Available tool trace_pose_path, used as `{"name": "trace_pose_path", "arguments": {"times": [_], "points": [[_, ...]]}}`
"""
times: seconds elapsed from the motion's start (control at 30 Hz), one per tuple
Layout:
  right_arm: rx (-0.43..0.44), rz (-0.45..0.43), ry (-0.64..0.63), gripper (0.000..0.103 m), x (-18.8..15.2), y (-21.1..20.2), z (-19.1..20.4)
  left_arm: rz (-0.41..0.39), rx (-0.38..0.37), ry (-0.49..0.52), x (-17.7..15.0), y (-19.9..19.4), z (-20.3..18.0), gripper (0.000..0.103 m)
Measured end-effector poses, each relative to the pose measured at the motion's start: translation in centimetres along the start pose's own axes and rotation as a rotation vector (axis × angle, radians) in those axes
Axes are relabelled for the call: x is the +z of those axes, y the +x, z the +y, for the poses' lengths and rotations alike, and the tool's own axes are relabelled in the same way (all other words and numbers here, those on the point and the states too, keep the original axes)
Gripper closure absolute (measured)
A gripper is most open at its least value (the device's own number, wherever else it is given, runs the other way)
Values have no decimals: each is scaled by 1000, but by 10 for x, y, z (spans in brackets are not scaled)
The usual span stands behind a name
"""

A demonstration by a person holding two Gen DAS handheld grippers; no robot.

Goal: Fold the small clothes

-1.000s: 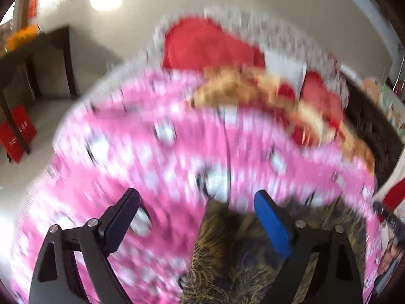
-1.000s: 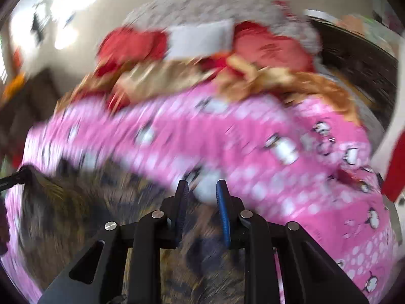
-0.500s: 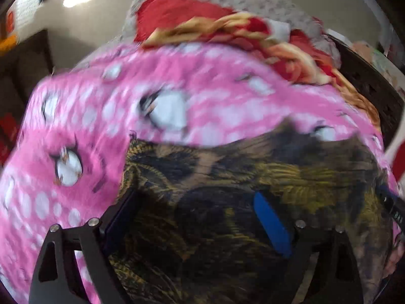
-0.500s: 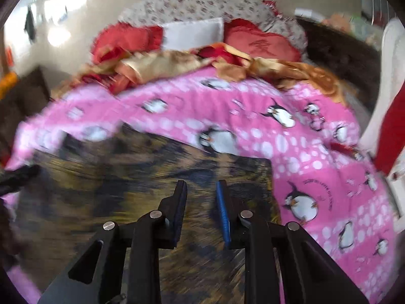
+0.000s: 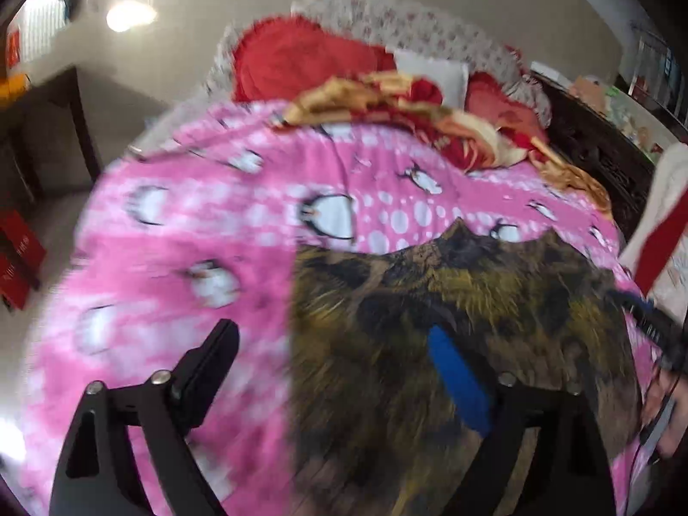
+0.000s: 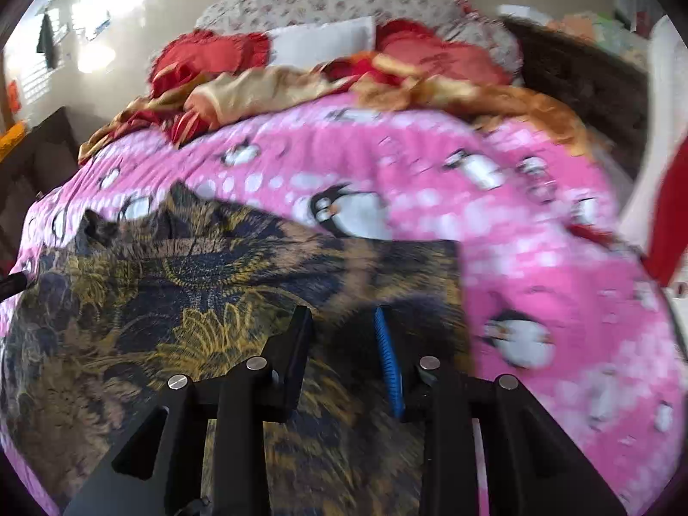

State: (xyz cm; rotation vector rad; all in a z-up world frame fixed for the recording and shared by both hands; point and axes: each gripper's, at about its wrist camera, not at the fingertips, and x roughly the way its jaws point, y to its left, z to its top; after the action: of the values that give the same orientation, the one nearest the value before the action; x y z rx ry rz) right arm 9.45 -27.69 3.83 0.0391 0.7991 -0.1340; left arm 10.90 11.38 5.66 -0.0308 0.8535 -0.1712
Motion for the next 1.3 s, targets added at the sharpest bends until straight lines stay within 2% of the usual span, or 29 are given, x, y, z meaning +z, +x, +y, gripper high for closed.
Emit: {"name": "trace_pose_path", "arguments": {"times": [0.07, 0.13, 0.17, 0.27, 0.3, 0.37, 0.4, 0.47, 0.5, 0.53, 0.67, 0.7, 0.8, 0.87, 0.93, 0.97, 1.07, 1.13, 1.23, 1.3], "points": [[65, -34, -55, 61, -7, -32, 16, -14, 8, -9, -21, -30, 10, 2], [191, 12, -125, 60, -24, -52, 46, 9, -21, -20, -45, -47, 10, 2], [227, 43, -158, 60, -34, -58, 61, 10, -36, -32, -57, -53, 7, 2], [281, 92, -238, 60, -74, -71, 100, -12, -158, -7, -91, -69, -15, 2], [285, 109, -236, 60, -83, -70, 105, -28, -200, 19, -101, -70, -27, 2], [290, 151, -226, 60, -101, -60, 112, -19, -233, 60, -110, -61, -40, 3], [281, 161, -223, 60, -107, -56, 112, 18, -225, 60, -115, -47, -42, 4], [275, 94, -267, 58, -118, -54, 112, 131, -214, -5, -124, -18, -34, 10], [281, 86, -266, 58, -121, -53, 111, 134, -233, -43, -127, -12, -25, 10], [291, 86, -251, 58, -120, -53, 110, 109, -254, -55, -127, -19, -22, 10], [334, 67, -206, 57, -122, -50, 101, 88, -353, -147, -129, -53, -7, 9], [341, 60, -199, 57, -123, -52, 99, 63, -409, -168, -134, -68, -4, 6], [337, 49, -201, 57, -123, -52, 101, 39, -492, -248, -146, -80, 8, 0], [328, 44, -208, 56, -123, -52, 103, 105, -494, -312, -155, -63, 13, 0], [322, 44, -214, 56, -123, -52, 104, 164, -456, -380, -163, -49, 15, 1], [323, 43, -214, 56, -123, -52, 104, 124, -452, -399, -162, -52, 15, 0], [332, 44, -206, 56, -123, -52, 103, 122, -453, -439, -150, -43, 18, 0], [334, 43, -206, 56, -123, -52, 103, 106, -467, -527, -143, -34, 28, 0], [334, 43, -206, 56, -123, -52, 103, 87, -465, -600, -137, -32, 30, 0], [335, 43, -204, 56, -123, -52, 103, 77, -515, -551, -137, -38, 14, 0]]}}
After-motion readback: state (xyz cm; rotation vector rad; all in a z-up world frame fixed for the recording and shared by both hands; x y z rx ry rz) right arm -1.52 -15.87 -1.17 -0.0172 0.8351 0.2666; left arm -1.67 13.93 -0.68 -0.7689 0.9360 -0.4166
